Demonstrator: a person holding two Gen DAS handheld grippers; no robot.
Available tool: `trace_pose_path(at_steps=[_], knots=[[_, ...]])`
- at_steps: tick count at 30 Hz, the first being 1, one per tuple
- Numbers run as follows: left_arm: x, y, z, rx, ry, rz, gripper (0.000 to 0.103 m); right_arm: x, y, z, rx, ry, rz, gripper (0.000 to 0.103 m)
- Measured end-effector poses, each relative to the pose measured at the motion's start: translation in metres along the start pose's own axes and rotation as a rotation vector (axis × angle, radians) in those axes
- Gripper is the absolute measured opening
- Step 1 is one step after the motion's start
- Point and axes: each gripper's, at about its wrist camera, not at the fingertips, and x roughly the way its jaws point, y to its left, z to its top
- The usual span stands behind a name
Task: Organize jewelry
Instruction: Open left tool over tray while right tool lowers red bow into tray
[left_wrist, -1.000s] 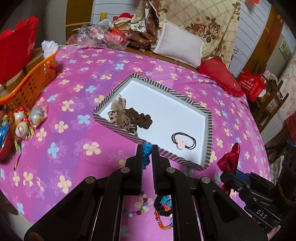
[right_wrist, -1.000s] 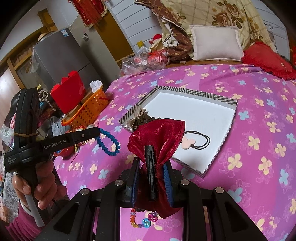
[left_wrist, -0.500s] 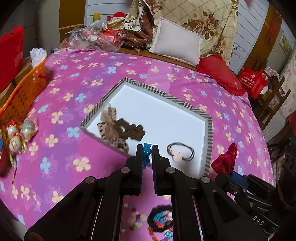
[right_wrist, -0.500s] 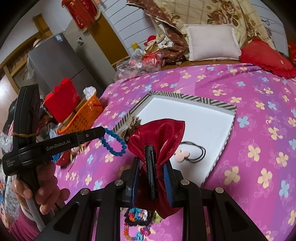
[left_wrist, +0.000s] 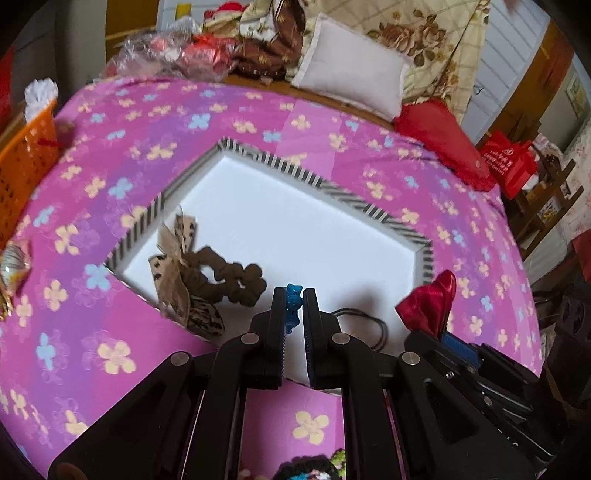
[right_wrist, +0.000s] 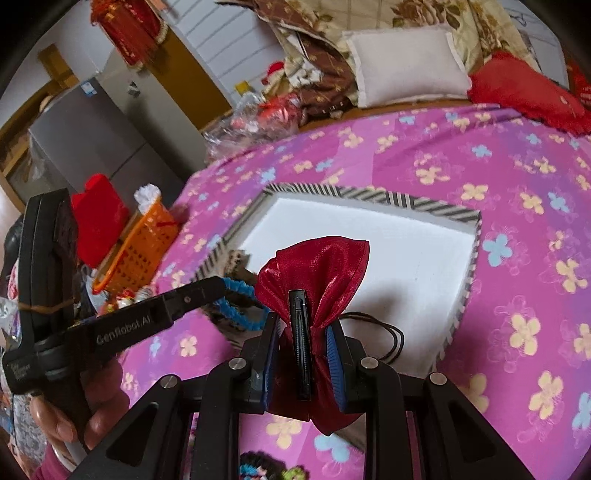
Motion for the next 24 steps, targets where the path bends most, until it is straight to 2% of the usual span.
trace_pose_path(at_steps=[7,12,14,16,20,22,24], knots=[[0.043,0.026,-0.013,-0.040,0.078,0.062,0.007,0.044,-0.013,-0.006,-0.002,0.073,-0.047,0.023],[0.053,0.038,-0.021,-0.045,0.096,0.085,0.007,0.057,-0.019,-0.011,-0.005,0.092,-0.069,0.024],[0.052,0.038,-0.022,-0.033,0.086,0.081,0.007,0.056,-0.016,-0.011,-0.024,0.089,-0.075,0.030],[0.051,0.037,-0.023,-0.028,0.080,0.086,0.007,0.054,-0.013,-0.012,-0.038,0.082,-0.073,0.041],[0.051,0.036,-0.023,-0.026,0.080,0.079,0.009,0.044,-0.006,-0.014,-0.063,0.065,-0.096,0.043],[0.048,0.035,-0.024,-0.019,0.073,0.077,0.013,0.040,-0.007,-0.015,-0.055,0.061,-0.093,0.043],[0.045,0.033,-0.025,-0.013,0.063,0.072,0.025,0.034,-0.010,-0.017,-0.044,0.056,-0.097,0.043]])
